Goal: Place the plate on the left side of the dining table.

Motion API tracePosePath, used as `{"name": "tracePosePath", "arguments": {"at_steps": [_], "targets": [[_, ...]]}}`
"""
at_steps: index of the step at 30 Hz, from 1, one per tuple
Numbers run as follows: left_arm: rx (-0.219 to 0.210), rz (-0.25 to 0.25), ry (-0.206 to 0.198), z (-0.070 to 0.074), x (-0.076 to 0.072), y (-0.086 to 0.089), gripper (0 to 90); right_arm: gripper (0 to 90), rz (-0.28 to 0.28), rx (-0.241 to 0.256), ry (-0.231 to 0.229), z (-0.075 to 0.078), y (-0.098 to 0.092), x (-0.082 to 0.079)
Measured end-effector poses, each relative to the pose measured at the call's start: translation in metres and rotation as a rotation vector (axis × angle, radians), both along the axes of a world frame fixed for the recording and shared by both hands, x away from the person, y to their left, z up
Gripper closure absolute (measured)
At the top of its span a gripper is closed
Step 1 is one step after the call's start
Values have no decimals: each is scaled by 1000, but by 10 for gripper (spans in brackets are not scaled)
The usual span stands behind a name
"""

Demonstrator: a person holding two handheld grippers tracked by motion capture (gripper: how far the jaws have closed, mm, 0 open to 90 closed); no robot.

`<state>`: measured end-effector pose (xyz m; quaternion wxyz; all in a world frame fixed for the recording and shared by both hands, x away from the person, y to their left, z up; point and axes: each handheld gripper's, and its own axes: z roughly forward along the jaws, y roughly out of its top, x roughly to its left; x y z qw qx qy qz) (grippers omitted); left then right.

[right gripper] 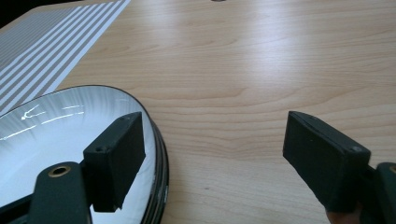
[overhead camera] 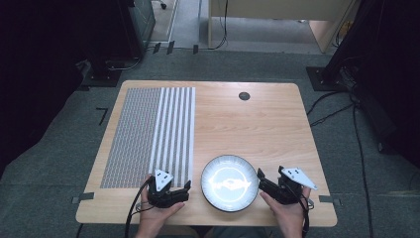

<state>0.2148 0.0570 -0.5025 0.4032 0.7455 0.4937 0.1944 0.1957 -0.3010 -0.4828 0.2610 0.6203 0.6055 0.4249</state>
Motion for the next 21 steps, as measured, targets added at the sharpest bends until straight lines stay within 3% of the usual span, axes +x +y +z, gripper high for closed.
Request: {"name": "tracePosePath", "arguments": {"at_steps": [7, 11, 16, 21], "targets": [[-15, -48, 2, 5, -3, -14, 149, 271, 19, -6, 5, -2, 9, -1], [-64, -65, 1, 13, 1, -20, 158, 313, 18, 1, 1, -3, 11, -2], [-123, -124, -8, 26, 10, -32, 264, 383, 25, 17, 4, -5, 12, -2], [-120, -173, -9, 27, 13, -46, 393, 486, 79, 13, 30, -11, 18, -1]]}}
